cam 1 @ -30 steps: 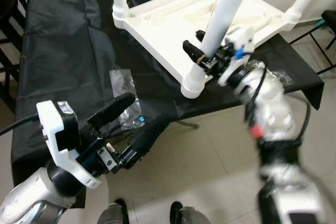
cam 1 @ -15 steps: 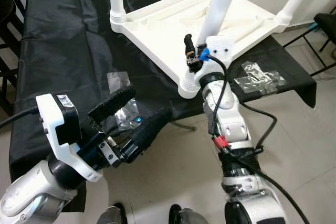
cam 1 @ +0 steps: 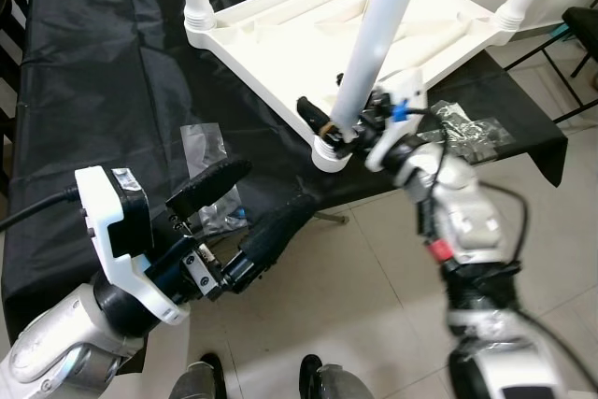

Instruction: Building children table

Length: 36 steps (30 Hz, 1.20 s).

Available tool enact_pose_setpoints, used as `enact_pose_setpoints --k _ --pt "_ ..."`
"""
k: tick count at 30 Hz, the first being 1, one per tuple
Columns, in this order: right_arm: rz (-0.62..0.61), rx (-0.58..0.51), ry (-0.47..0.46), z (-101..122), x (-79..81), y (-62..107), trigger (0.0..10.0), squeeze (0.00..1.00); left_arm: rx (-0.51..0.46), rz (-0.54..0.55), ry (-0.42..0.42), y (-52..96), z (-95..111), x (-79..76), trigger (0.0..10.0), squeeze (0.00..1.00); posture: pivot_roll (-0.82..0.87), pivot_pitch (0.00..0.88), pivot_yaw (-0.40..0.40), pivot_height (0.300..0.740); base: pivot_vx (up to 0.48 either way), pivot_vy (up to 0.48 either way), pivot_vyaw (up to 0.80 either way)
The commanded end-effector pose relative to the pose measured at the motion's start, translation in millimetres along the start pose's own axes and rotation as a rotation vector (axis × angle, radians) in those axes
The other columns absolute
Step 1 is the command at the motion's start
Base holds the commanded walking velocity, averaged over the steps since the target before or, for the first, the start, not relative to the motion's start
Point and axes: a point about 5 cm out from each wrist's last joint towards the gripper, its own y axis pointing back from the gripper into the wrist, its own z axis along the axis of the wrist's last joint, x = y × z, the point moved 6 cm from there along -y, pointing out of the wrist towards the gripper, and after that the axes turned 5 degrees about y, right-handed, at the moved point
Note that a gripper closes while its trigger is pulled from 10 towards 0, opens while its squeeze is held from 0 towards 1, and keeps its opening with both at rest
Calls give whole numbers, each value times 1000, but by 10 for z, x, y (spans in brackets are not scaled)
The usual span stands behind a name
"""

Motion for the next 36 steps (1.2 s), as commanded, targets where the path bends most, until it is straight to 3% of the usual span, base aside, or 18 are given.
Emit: enact_pose_setpoints --k 1,5,6,8,15,22,23,30,34,36 --pt "112 24 2 -101 62 36 10000 1000 25 -7 -5 30 -16 -60 10000 0 111 329 -107 740 0 0 0" --pt "202 58 27 -131 42 70 10000 1000 28 13 -10 46 -9 -54 10000 0 127 349 -109 740 0 0 0" --pt "203 73 36 -124 -30 52 10000 980 28 31 -16 67 6 -47 10000 0 141 359 -112 740 0 0 0" --pt "243 75 43 -65 -92 -2 10000 0 34 64 -30 97 30 -20 10000 0 159 370 -116 740 0 0 0" --pt "430 60 55 32 90 -65 10000 0 30 90 -45 128 63 8 10000 0 194 369 -132 740 0 0 0" --pt "557 77 104 115 167 -101 10000 0 17 99 -51 101 94 14 10000 0 194 380 -132 740 0 0 0" --pt "576 79 112 145 172 -120 0 0 19 98 -49 100 99 15 10000 0 189 386 -129 740 0 0 0" --pt "536 72 125 163 104 -133 0 0 28 102 -45 127 101 27 10000 0 166 388 -120 740 0 0 0" --pt "422 61 140 74 46 -112 0 0 33 100 -40 132 91 21 10000 0 144 380 -125 740 0 0 0" --pt "367 50 123 -14 116 -65 0 0 34 91 -38 128 83 8 10000 0 140 376 -119 740 0 0 0"
